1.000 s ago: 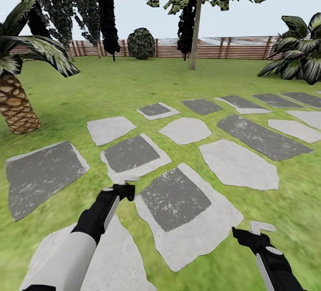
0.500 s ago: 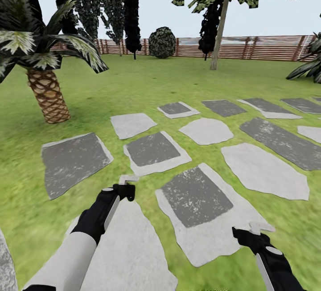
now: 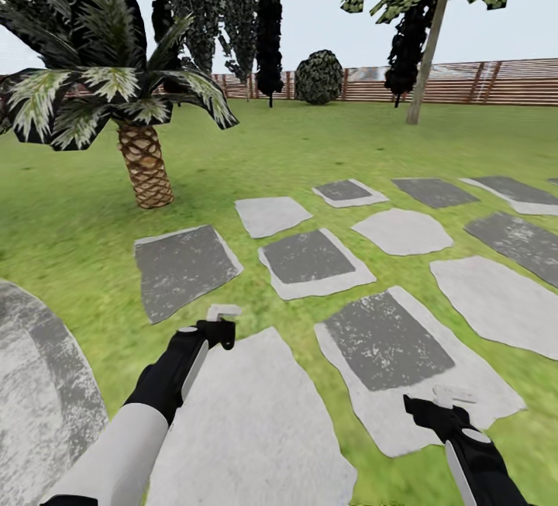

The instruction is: Pick up the pesticide atomizer in the garden and spray insectifuge to fully cover both potted plants in the garden.

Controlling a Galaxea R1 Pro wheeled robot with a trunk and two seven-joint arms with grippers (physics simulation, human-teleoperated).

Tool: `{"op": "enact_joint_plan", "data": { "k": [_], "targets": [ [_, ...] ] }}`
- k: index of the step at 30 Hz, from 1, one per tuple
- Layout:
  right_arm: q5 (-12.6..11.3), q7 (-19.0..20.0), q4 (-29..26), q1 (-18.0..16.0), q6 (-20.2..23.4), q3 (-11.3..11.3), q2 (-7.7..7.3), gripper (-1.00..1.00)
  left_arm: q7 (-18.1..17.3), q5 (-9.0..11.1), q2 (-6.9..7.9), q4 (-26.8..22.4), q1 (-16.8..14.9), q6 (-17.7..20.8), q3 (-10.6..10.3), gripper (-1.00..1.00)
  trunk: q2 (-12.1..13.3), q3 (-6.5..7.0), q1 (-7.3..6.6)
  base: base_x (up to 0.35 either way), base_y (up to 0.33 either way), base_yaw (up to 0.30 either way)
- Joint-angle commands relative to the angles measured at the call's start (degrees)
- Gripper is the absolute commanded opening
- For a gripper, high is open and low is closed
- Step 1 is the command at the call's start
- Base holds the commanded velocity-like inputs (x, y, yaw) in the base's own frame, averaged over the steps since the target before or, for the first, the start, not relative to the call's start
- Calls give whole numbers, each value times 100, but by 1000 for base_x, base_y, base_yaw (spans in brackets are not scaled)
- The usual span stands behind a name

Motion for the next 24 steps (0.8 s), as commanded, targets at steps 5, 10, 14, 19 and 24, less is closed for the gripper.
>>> {"op": "enact_joint_plan", "data": {
  "k": [5, 10, 14, 19, 24],
  "targets": [
    [4, -1, -13, 0, 35, -3, -1, 100, -25, -36, -2, -5, -3, 24, 4, -100, -2, -5, -3, -148, 255, 257],
    [4, -1, -13, 0, 35, -3, -1, 100, -25, -36, -2, -5, -3, 24, 1, -100, -2, -5, -3, -148, 251, 257],
    [4, -1, -13, 0, 35, -3, -1, 100, -25, -36, -2, -5, -3, 24, 4, -100, -2, -5, -3, -148, 251, 257],
    [4, -1, -13, 0, 35, -3, -1, 100, -25, -36, -2, -5, -3, 24, 4, -100, -2, -5, -3, -148, 251, 257],
    [4, -1, -13, 0, 35, -3, -1, 100, -25, -36, -2, -5, -3, 24, 4, -100, -2, -5, -3, -148, 250, 257]
  ]
}}
